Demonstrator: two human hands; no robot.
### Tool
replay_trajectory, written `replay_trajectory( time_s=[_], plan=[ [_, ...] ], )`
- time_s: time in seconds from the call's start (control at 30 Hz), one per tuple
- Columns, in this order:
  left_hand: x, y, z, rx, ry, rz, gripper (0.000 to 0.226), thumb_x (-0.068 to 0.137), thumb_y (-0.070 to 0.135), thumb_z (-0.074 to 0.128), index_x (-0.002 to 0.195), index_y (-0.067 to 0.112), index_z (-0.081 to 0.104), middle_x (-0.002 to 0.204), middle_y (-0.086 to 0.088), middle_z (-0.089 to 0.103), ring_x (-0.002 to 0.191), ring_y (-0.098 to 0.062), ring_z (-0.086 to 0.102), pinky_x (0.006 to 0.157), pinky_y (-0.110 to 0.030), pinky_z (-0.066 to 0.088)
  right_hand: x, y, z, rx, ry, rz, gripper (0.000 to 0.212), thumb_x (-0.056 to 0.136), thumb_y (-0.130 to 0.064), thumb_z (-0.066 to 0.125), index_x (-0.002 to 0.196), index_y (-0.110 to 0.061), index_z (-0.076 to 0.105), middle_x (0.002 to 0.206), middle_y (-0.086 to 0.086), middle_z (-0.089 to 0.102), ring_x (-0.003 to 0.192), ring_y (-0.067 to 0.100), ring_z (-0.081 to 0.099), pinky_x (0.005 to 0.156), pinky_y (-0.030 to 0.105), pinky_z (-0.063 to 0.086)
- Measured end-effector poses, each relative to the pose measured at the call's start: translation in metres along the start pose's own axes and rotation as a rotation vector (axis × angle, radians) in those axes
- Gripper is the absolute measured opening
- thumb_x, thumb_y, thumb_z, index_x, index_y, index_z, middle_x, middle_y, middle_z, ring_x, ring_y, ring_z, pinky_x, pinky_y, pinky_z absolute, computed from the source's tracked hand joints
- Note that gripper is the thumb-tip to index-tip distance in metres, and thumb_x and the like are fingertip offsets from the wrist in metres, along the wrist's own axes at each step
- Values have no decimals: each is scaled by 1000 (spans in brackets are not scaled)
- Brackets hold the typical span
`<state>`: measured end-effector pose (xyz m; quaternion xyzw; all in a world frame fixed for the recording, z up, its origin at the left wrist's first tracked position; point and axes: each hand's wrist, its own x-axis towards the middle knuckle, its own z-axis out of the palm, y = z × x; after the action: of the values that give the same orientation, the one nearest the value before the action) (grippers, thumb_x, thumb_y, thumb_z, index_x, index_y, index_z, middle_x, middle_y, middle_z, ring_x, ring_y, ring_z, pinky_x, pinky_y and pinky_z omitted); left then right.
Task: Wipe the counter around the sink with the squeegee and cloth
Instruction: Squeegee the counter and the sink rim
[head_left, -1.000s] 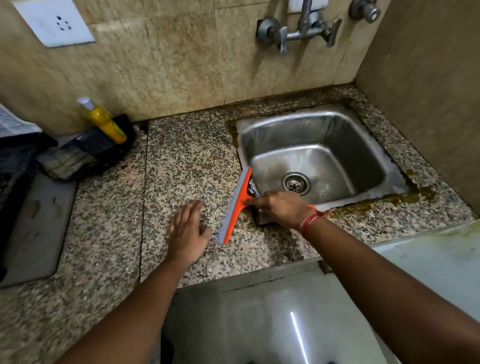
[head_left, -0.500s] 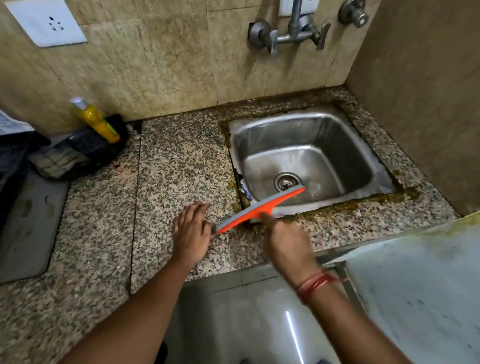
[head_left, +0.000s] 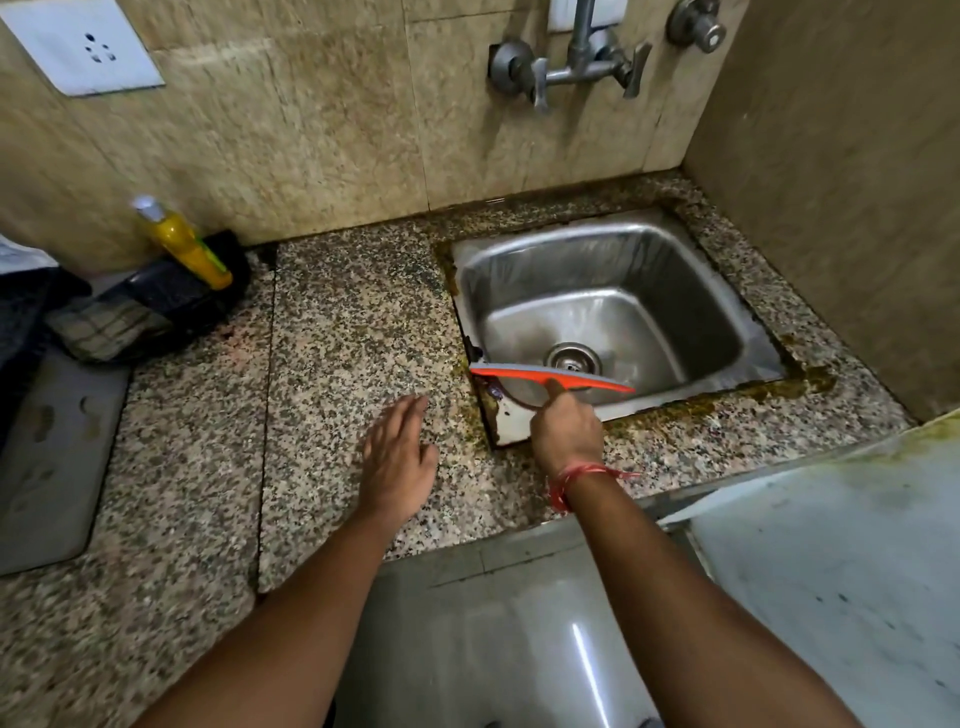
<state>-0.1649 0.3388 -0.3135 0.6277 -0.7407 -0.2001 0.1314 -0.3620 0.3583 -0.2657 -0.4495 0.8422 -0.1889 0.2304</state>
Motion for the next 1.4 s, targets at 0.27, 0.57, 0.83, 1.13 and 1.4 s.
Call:
replay_trajectory(
  time_s=[0.27,0.57,0.83,1.13,1.4],
  plan=[
    [11,25,1,-69,-69,44,72,98,23,51,157,32,10,165,7,8,151,-18,8,119,-45,4,-41,18,8,-164,-73,-158,37,101,-11,39,133,-22,53,98,7,72,85,25,66,68,29,48],
    [40,60,7,-32,-81,45,53,95,30,52,146,31,38,148,1,44,132,-24,43,107,-46,37,34,47,-62,-16,40,29,47,91,-9,42,134,-24,55,114,25,66,108,43,60,86,41,47],
    [103,163,32,-251,-188,224,43,89,16,59,130,30,53,129,2,57,115,-23,60,99,-43,47,52,95,-134,99,129,83,37,95,-26,49,131,-27,57,112,24,67,106,44,60,84,42,48],
    [225,270,63,36,-200,467,63,90,26,57,148,32,33,151,4,36,137,-22,39,108,-39,35,182,115,-207,275,134,286,44,75,-36,42,107,-18,65,96,15,73,97,35,68,86,40,54],
    [351,314,104,313,-241,539,89,84,36,64,155,33,12,164,0,8,149,-30,14,119,-48,19,267,112,-190,265,298,246,30,93,-18,47,121,-16,58,106,25,67,101,43,62,81,42,48]
  ],
)
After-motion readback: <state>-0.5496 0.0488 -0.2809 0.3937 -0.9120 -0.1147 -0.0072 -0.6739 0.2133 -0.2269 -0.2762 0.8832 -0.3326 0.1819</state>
